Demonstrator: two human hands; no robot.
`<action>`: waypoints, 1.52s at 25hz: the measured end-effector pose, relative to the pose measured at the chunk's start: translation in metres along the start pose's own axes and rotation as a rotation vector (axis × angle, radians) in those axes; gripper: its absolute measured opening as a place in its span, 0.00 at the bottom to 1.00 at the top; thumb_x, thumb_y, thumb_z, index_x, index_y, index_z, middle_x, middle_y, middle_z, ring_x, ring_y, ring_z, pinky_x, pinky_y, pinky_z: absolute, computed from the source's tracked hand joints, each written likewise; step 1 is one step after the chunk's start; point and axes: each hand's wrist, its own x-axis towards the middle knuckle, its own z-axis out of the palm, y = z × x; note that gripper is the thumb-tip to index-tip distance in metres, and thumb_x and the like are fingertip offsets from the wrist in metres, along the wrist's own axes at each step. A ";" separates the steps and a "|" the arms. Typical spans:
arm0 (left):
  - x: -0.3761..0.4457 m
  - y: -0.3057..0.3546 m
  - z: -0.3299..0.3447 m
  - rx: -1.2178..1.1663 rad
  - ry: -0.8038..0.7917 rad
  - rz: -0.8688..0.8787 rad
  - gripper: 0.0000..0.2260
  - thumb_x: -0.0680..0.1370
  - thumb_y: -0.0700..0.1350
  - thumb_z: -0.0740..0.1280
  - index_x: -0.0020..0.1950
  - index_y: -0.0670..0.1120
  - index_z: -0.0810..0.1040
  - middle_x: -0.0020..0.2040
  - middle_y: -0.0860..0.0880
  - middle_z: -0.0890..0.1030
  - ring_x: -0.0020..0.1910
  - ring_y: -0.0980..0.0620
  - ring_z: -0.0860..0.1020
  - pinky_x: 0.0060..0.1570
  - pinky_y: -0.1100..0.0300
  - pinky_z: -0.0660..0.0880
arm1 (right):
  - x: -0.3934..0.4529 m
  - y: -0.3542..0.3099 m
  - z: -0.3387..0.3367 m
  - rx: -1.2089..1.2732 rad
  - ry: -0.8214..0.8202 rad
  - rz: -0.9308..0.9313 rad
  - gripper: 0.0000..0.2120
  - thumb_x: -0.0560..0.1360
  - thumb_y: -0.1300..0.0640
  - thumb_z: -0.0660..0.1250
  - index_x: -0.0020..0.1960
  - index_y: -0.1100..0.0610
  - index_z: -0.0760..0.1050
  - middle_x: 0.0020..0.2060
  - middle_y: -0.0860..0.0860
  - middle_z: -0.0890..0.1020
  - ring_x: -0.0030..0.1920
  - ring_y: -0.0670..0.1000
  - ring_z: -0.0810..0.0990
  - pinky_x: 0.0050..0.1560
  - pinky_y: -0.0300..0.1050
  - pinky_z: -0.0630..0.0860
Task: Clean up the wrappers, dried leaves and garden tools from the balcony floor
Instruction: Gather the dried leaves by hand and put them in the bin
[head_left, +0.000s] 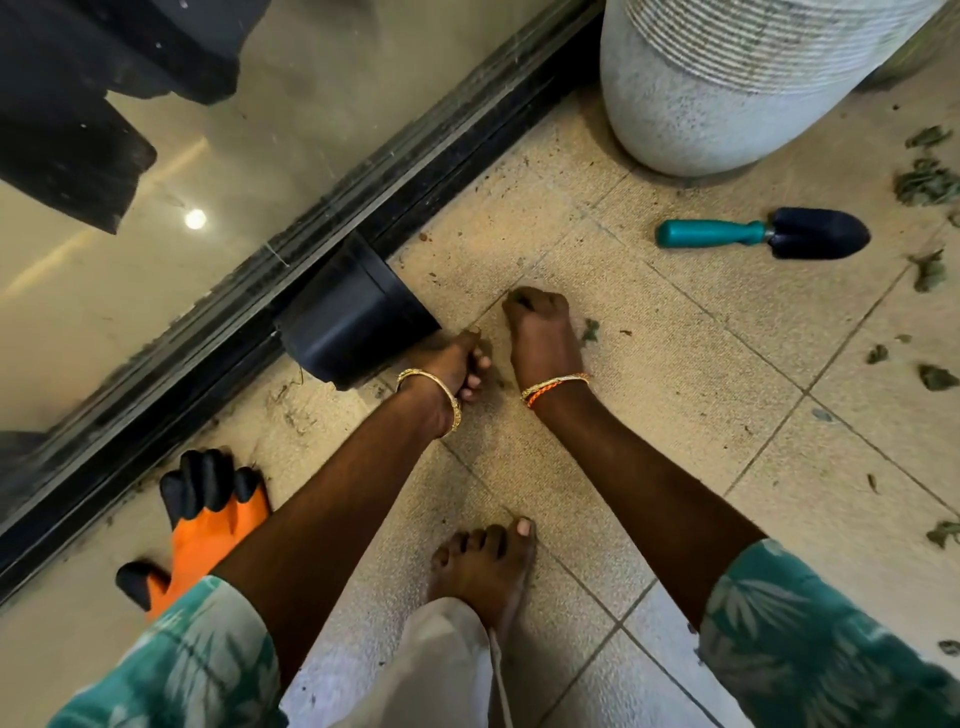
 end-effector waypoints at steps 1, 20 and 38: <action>-0.003 0.003 -0.009 -0.131 -0.006 -0.116 0.26 0.79 0.52 0.39 0.76 0.49 0.58 0.67 0.42 0.71 0.67 0.37 0.68 0.64 0.40 0.64 | 0.001 0.002 0.000 0.010 -0.005 -0.043 0.15 0.74 0.69 0.59 0.59 0.65 0.76 0.60 0.61 0.76 0.61 0.63 0.71 0.57 0.51 0.71; 0.027 0.047 -0.049 -0.485 -0.046 -0.145 0.11 0.79 0.46 0.57 0.54 0.42 0.73 0.38 0.44 0.80 0.33 0.48 0.82 0.33 0.57 0.78 | -0.029 0.040 -0.073 0.339 -0.097 0.194 0.17 0.71 0.59 0.64 0.60 0.60 0.75 0.58 0.56 0.77 0.59 0.54 0.74 0.59 0.43 0.69; 0.059 0.134 -0.033 -0.760 -0.143 -0.199 0.13 0.81 0.45 0.63 0.38 0.42 0.73 0.21 0.51 0.77 0.16 0.60 0.71 0.16 0.70 0.64 | -0.080 0.084 -0.054 0.363 0.124 0.166 0.07 0.67 0.68 0.72 0.44 0.61 0.84 0.40 0.56 0.84 0.41 0.53 0.82 0.45 0.38 0.77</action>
